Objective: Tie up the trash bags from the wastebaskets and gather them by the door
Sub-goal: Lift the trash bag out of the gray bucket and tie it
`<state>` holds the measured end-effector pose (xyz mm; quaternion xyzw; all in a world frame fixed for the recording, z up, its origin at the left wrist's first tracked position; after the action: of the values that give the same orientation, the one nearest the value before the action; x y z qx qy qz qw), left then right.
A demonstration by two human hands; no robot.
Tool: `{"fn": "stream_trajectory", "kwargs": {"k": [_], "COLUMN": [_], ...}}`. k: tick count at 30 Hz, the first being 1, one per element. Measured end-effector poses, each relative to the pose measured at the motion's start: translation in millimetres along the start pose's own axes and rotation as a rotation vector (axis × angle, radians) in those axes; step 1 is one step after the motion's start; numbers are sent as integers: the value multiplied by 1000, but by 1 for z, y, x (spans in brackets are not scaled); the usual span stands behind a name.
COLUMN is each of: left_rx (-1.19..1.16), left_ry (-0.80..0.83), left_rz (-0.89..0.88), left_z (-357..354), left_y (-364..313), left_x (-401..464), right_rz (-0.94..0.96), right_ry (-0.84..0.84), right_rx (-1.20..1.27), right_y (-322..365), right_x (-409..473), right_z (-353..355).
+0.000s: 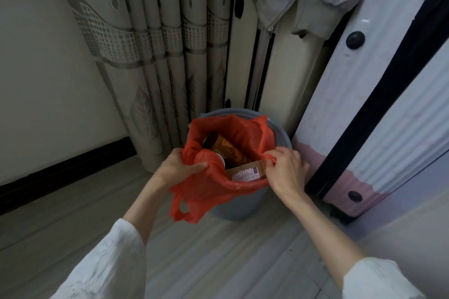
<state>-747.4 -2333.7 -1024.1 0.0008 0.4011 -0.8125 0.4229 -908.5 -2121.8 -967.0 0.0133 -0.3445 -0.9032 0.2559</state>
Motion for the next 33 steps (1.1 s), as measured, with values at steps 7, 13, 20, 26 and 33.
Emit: {"fn": "stream_trajectory", "kwargs": {"k": [7, 13, 20, 26, 33], "left_rx": [-262, -29, 261, 431, 741], "left_ry": [124, 156, 139, -56, -49], "left_rz": [-180, -473, -533, -474, -447], "left_z": [13, 2, 5, 5, -33], "left_y": [-51, -100, -92, -63, -25], "left_x": [-24, -55, -56, -31, -16], "right_rz": [63, 10, -1, -19, -167], "right_ry": [301, 558, 351, 409, 213], "right_rx": [587, 570, 263, 228, 484], "right_y": [38, 46, 47, 43, 30], "right_x": [-8, -14, -10, -11, 21], "right_z": [-24, -76, -81, -79, -43]}}
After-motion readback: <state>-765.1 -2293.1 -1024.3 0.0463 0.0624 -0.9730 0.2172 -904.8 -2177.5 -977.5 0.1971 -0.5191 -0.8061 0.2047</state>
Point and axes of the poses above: each hand's wrist, its own x-axis towards the middle knuckle, its own z-axis out of the back of the hand, y = z × x, the point moved 10 cm from there along x, towards the middle knuckle, and after that the axes turned 15 degrees about x, right-handed, at the moved point
